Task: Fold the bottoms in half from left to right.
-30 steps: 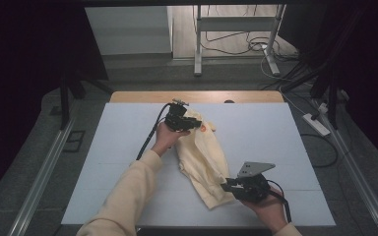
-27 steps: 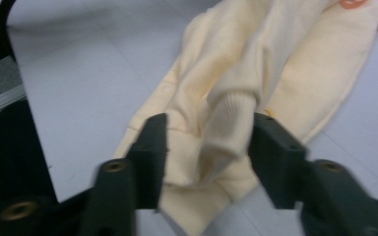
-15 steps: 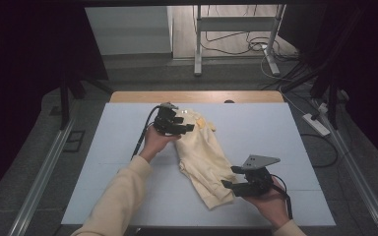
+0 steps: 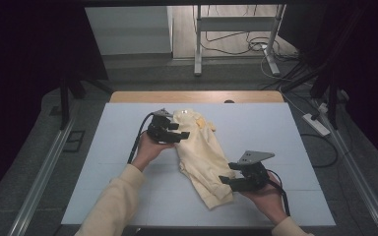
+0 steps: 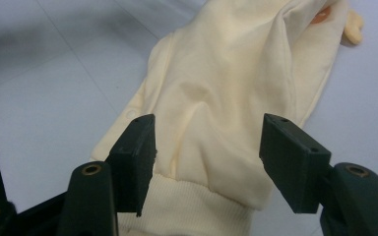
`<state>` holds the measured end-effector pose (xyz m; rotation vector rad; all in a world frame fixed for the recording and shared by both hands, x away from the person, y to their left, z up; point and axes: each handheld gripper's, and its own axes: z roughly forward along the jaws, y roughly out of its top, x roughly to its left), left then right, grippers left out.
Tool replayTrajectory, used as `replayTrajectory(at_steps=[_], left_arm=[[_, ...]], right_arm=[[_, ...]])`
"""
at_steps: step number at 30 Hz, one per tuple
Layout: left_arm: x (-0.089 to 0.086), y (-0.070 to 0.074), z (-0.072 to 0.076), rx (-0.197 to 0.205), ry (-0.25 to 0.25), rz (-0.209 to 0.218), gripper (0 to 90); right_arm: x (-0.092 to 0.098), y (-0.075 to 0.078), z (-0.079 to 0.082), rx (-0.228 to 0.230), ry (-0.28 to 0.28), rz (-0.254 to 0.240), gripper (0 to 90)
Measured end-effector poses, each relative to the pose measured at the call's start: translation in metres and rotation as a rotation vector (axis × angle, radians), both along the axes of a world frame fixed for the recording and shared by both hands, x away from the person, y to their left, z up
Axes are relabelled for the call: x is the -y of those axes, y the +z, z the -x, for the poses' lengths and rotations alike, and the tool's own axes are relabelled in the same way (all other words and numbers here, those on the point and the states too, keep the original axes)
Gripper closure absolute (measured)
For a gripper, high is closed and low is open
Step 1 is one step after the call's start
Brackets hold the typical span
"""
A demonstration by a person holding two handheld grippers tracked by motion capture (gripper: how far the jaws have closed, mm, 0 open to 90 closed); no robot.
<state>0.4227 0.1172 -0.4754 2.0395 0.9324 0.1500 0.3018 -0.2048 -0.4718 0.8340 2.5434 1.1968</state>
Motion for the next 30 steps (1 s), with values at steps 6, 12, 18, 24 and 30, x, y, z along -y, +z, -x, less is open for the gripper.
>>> replayTrajectory(at_steps=[6,12,18,24,30], left_arm=[[-0.002,-0.004,0.008,-0.004,0.0,-0.014,31.3],[-0.005,-0.009,0.011,-0.013,-0.003,-0.008,30.3],[-0.008,-0.01,0.013,-0.016,-0.004,-0.004,29.8],[-0.009,-0.01,0.014,-0.019,-0.003,0.005,29.6],[-0.008,-0.01,0.015,-0.02,-0.004,-0.016,28.9]], right_arm=[[-0.008,-0.003,-0.01,0.005,-0.011,0.029,39.4],[-0.015,-0.008,-0.023,0.017,-0.039,0.066,42.2],[-0.018,-0.014,-0.035,0.017,-0.066,0.1,50.1],[-0.015,-0.018,-0.043,0.003,-0.077,0.117,56.1],[-0.01,-0.02,-0.048,-0.005,-0.111,0.141,56.0]])
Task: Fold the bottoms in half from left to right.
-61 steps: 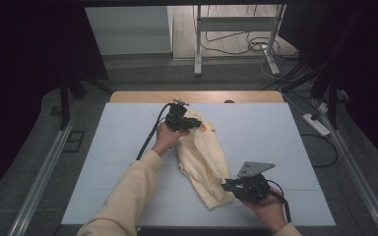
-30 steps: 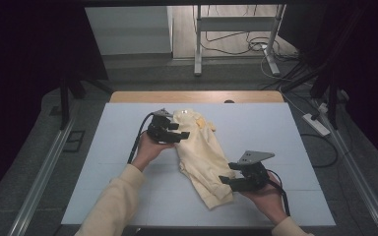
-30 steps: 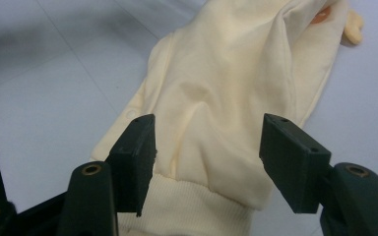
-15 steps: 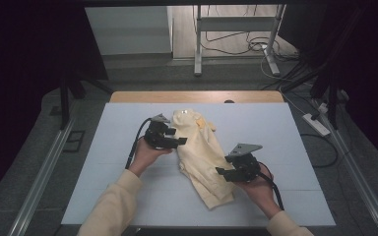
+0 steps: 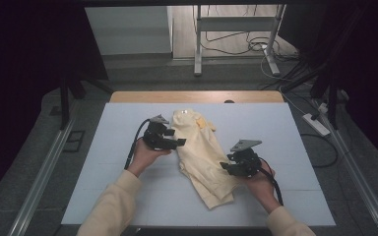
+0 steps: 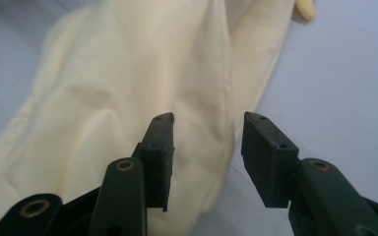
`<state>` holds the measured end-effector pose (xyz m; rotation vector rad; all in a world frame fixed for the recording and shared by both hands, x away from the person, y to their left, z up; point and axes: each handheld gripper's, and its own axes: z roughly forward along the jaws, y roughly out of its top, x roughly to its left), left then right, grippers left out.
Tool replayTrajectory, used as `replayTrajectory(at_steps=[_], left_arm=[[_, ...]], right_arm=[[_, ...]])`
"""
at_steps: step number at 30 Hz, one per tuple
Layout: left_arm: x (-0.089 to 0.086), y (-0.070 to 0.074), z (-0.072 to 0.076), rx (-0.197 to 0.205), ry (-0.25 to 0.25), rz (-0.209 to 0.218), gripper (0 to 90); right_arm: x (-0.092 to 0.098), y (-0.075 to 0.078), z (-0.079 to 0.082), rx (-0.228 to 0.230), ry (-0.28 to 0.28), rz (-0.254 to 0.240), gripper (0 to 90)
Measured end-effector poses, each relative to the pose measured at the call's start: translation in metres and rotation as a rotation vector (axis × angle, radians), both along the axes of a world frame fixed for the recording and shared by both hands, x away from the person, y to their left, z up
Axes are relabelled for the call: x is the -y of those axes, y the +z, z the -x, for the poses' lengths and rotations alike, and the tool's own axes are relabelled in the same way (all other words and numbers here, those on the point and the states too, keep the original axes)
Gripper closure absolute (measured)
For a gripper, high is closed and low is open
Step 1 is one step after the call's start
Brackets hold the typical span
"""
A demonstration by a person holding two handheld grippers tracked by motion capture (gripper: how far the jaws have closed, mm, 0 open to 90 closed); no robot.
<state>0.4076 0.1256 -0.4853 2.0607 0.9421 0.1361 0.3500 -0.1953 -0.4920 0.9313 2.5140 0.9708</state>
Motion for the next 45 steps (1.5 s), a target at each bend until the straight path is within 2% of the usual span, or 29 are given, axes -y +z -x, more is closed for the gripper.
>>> replayTrajectory(at_steps=[1,5,6,12,16,20,22,25,27,30,33,38,45], left_arm=[[0.0,0.0,0.0,-0.001,-0.001,0.0,28.9],[0.0,0.0,0.001,0.0,-0.002,-0.001,28.8],[0.0,0.0,0.001,-0.001,-0.005,0.0,28.8],[-0.003,0.002,0.003,-0.002,0.0,0.013,28.7],[-0.005,0.003,0.004,-0.001,0.0,0.014,28.6],[-0.004,0.004,0.004,-0.002,-0.002,0.017,28.4],[-0.004,0.004,0.005,0.0,-0.004,0.016,28.2],[-0.003,0.004,0.005,0.002,-0.005,0.018,28.1],[-0.003,0.004,0.004,0.001,-0.005,0.018,28.1],[-0.003,0.004,0.004,0.0,-0.004,0.015,27.8],[-0.002,0.003,0.004,0.001,-0.005,0.014,27.7],[-0.003,0.004,0.004,0.0,-0.006,0.017,27.6],[-0.003,0.003,0.004,-0.002,-0.005,0.018,27.5]], right_arm=[[0.001,-0.001,-0.001,-0.005,-0.004,0.006,56.5],[0.003,-0.006,-0.002,-0.048,0.017,0.003,80.2],[0.003,-0.005,-0.002,-0.052,0.02,0.004,83.2],[0.008,-0.004,0.002,-0.076,0.032,0.027,86.1],[0.011,-0.009,0.006,-0.125,0.045,0.029,86.0],[0.009,-0.014,0.012,-0.119,0.055,0.059,85.8],[0.01,-0.012,0.012,-0.109,0.051,0.052,80.0],[0.011,-0.007,0.015,-0.051,0.039,0.043,60.3],[0.011,0.0,0.019,-0.009,0.043,0.012,54.8],[0.006,0.011,0.026,0.018,0.084,-0.036,51.6],[-0.001,0.015,0.032,0.01,0.135,-0.057,50.4],[-0.016,0.012,0.042,-0.015,0.207,-0.042,48.4],[-0.032,0.002,0.049,-0.079,0.261,-0.026,42.6]])
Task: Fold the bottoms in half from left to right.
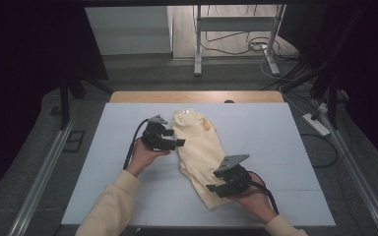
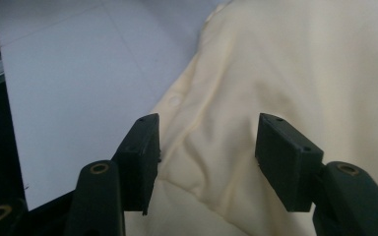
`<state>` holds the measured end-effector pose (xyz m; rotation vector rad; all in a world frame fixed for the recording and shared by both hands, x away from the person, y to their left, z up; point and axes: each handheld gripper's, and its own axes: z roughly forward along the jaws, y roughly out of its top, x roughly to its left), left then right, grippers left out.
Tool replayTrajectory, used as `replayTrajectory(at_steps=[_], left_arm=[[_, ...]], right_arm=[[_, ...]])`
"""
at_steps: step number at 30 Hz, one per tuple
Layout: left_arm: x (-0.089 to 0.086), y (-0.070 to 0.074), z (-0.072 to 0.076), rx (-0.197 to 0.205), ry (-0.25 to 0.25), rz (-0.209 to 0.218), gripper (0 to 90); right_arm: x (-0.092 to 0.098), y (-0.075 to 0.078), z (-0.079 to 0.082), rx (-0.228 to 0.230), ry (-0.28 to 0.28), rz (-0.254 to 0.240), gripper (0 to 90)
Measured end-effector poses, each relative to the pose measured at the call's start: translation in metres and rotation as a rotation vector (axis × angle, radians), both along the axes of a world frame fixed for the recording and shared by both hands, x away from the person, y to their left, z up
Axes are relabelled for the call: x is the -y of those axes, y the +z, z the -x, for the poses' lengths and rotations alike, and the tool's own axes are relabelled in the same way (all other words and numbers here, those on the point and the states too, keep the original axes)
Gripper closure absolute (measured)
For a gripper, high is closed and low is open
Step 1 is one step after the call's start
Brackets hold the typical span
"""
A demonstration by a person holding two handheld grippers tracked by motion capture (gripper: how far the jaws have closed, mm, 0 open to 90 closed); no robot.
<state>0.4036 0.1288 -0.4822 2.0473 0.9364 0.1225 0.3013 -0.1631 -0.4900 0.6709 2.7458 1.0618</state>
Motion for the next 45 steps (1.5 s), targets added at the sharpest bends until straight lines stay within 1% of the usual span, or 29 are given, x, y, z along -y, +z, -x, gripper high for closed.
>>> replayTrajectory(at_steps=[1,2,3,4,5,6,7,9,11,14,16,17,19,21,22,23,26,30,32,34,37,40,45], left_arm=[[0.0,0.0,0.0,0.001,-0.002,0.0,27.5],[0.0,0.0,0.0,0.001,-0.002,0.0,27.5],[0.0,0.0,0.0,0.001,-0.001,0.001,27.5],[0.0,0.0,0.0,0.002,-0.002,-0.001,27.5],[0.0,0.0,0.0,0.002,-0.002,-0.001,27.5],[0.0,0.001,0.001,0.002,-0.002,0.0,27.5],[0.0,0.001,0.001,0.003,-0.002,0.0,27.5],[0.0,0.001,0.0,0.001,0.0,0.001,27.5],[-0.001,0.0,0.0,0.001,0.0,0.0,27.5],[0.0,0.0,0.0,0.002,-0.001,0.0,27.6],[-0.001,0.001,0.0,0.002,0.0,0.004,27.6],[-0.001,0.001,0.0,0.001,0.001,0.004,27.6],[-0.001,0.0,0.0,0.001,0.0,0.003,27.6],[-0.001,0.0,0.0,0.0,0.001,0.002,27.5],[-0.001,0.001,0.001,0.002,0.001,0.004,27.5],[-0.001,0.001,0.001,0.004,0.0,0.005,27.5],[-0.001,0.002,0.001,0.006,-0.002,0.006,27.5],[-0.001,0.003,0.002,0.005,-0.007,0.009,27.5],[-0.001,0.003,0.003,0.008,-0.012,0.01,27.5],[-0.001,0.004,0.003,0.011,-0.012,0.011,27.5],[-0.002,0.004,0.003,0.011,-0.012,0.01,27.5],[-0.003,0.004,0.003,0.011,-0.012,0.008,27.5],[-0.002,0.004,0.004,0.012,-0.014,0.004,27.5]], right_arm=[[-0.002,-0.002,0.0,-0.016,0.01,0.009,41.7],[-0.005,-0.006,0.001,-0.026,0.015,0.031,41.0],[-0.007,-0.01,0.001,-0.026,0.019,0.056,40.9],[-0.008,-0.012,0.001,-0.031,0.019,0.07,41.6],[-0.01,-0.014,0.002,-0.038,0.02,0.077,45.9],[-0.01,-0.014,0.002,-0.046,0.025,0.073,53.3],[-0.01,-0.013,0.002,-0.058,0.033,0.058,59.4],[-0.01,-0.01,0.003,-0.063,0.039,0.055,67.0],[-0.011,-0.008,0.004,-0.056,0.039,0.052,72.5],[-0.011,-0.004,0.005,-0.071,0.053,0.019,74.8],[-0.012,-0.002,0.007,-0.09,0.078,-0.017,75.0],[-0.014,-0.001,0.01,-0.093,0.09,-0.026,75.0],[-0.02,0.0,0.015,-0.076,0.112,-0.013,74.7],[-0.024,-0.003,0.018,-0.053,0.123,0.013,73.1],[-0.024,-0.005,0.018,-0.053,0.124,0.017,71.7],[-0.024,-0.008,0.017,-0.067,0.125,0.009,69.7],[-0.021,-0.008,0.015,-0.081,0.123,-0.007,63.1],[-0.016,-0.004,0.014,-0.06,0.104,-0.041,53.9],[-0.012,0.0,0.013,-0.04,0.082,-0.061,49.5],[-0.008,0.003,0.011,-0.026,0.064,-0.078,47.3],[0.001,0.008,0.007,-0.004,0.021,-0.098,44.4],[0.01,0.01,0.001,0.012,-0.029,-0.088,42.7],[0.026,0.011,-0.009,0.023,-0.11,-0.083,41.3]])
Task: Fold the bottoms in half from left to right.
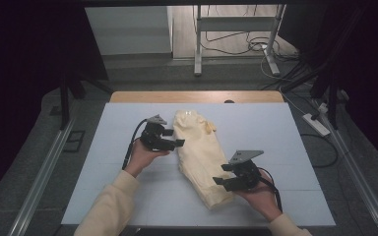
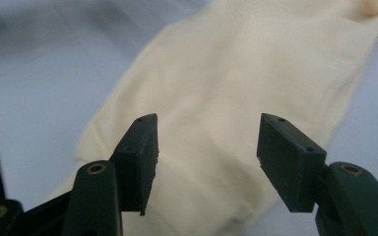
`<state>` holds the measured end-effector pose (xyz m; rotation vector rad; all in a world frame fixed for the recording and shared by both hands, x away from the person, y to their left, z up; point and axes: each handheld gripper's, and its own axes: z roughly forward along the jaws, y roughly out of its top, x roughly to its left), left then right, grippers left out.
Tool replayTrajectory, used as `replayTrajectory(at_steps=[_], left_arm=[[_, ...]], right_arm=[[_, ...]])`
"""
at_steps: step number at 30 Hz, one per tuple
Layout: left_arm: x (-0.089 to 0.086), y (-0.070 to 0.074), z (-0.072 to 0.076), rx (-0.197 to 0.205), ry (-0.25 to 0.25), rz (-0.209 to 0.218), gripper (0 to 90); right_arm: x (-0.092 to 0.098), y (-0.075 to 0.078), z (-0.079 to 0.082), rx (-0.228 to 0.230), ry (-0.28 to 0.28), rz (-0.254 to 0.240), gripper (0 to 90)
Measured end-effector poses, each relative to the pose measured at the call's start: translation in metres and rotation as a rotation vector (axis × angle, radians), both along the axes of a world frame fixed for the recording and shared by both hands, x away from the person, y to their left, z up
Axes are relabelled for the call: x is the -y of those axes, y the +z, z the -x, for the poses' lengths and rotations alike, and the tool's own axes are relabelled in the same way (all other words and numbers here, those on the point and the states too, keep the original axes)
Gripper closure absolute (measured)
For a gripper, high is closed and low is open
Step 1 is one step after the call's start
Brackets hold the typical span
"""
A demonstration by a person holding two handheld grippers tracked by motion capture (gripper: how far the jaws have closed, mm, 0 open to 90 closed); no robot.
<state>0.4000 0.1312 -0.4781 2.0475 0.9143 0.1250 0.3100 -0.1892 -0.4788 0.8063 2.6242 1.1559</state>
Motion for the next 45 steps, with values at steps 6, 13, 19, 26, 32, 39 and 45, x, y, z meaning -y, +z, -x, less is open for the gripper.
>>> replayTrajectory(at_steps=[6,13,19,26,32,39,45], left_arm=[[0.001,0.0,0.0,-0.001,-0.003,-0.001,27.4],[0.004,0.001,0.002,0.002,-0.012,-0.008,27.2],[0.004,0.001,0.002,0.002,-0.012,-0.008,27.2],[0.004,0.0,0.001,-0.001,-0.011,-0.003,27.1],[0.004,0.0,0.002,0.0,-0.011,-0.006,26.8],[0.004,-0.001,0.002,-0.001,-0.009,-0.009,27.2],[0.006,-0.002,0.002,-0.002,-0.017,-0.016,27.0]], right_arm=[[0.013,-0.003,-0.008,0.005,-0.063,0.037,40.8],[0.018,-0.008,-0.015,-0.011,-0.092,0.061,39.3],[0.016,-0.013,-0.018,-0.029,-0.108,0.092,37.4],[0.01,-0.023,-0.02,-0.051,-0.097,0.142,37.3],[0.008,-0.027,-0.02,-0.069,-0.091,0.169,37.6],[0.011,-0.032,-0.023,-0.163,-0.078,0.132,53.6],[0.008,-0.031,-0.019,-0.172,-0.053,0.123,69.1]])
